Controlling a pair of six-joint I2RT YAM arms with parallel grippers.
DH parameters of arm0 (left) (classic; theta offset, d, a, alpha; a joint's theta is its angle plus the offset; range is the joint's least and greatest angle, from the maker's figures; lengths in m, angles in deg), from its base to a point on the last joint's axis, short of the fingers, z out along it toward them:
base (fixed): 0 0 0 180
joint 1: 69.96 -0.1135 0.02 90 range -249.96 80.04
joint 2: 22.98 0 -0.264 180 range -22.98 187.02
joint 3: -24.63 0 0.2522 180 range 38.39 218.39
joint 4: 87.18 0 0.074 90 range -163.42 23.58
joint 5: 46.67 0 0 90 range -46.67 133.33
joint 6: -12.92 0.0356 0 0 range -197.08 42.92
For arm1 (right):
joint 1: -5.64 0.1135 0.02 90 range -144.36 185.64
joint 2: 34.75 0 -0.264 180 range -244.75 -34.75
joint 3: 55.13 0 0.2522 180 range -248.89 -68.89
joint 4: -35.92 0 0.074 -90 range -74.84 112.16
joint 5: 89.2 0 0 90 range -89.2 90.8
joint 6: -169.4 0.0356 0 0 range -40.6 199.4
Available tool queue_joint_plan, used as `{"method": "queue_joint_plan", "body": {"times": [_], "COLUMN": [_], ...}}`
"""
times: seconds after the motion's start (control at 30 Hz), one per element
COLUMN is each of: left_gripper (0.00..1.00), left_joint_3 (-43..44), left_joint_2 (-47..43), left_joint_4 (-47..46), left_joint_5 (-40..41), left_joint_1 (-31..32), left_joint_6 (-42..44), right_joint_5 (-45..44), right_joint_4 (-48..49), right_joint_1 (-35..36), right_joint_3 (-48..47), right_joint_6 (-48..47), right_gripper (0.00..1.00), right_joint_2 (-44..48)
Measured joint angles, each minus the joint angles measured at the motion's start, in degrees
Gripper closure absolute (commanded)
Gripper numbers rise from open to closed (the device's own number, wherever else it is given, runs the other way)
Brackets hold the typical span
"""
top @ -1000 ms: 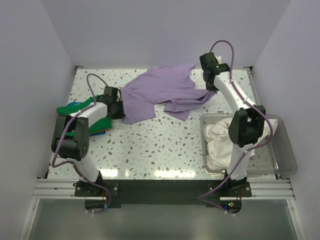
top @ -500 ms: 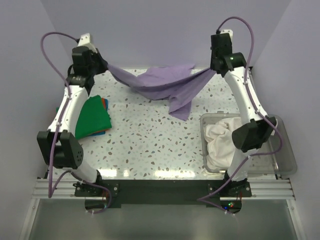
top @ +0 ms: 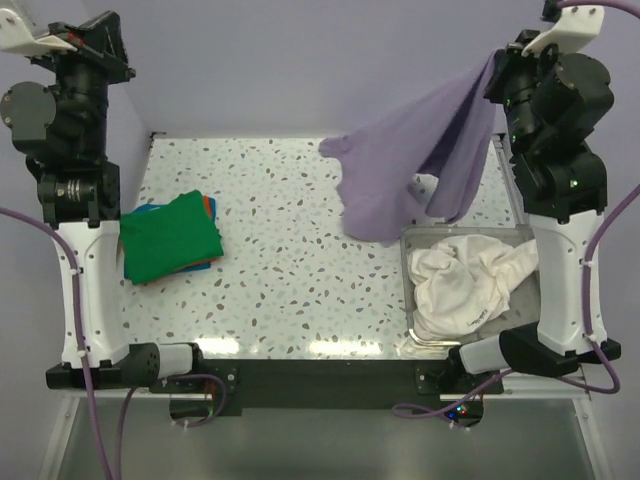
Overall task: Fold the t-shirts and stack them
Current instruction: Flatten the tshirt out
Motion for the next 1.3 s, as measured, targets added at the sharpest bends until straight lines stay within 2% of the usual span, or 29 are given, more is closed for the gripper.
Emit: {"method": "queue_joint_plan", "body": {"times": [0.17,0.27,0.43,0.6,0.87,1.1,1.3], "left_gripper": [1.0,1.0,1.0,1.0,1.0,1.0,1.0], "left_joint_3": [-0.52,-6.78,-19.45,-29.88,-31.58,-31.58,-31.74], "left_joint_2": [-1.4,-0.66,6.4,9.66,8.2,7.72,7.72], "left_joint_4": [-2.97,-4.79,-3.1,2.01,0.2,-0.42,-0.61], "left_joint_5": [-3.82,-7.32,-11.21,-13.88,-15.5,-15.43,-15.1], "left_joint_1": [0.04,1.14,5.16,6.1,6.12,6.12,6.12], "left_joint_6": [-1.92,-3.54,-4.52,-5.51,-6.14,-6.14,-6.16], "right_joint_5": [0.72,0.72,2.29,2.25,3.8,9.49,8.76], "right_joint_4": [1.97,2.08,0.35,-1.73,-1.31,8.52,16.61], "right_joint_1": [0.0,0.0,0.28,5.16,19.61,26.62,28.52], "right_joint_3": [-1.25,0.81,3.19,0.63,-20.61,-22.01,-24.04], "right_joint_6": [-0.72,-0.68,0.5,0.96,1.03,4.5,4.9], "right_gripper": [1.0,1.0,1.0,1.0,1.0,1.0,1.0], "right_joint_2": [-1.07,-3.28,-9.68,-14.99,-27.61,-28.17,-28.83]}}
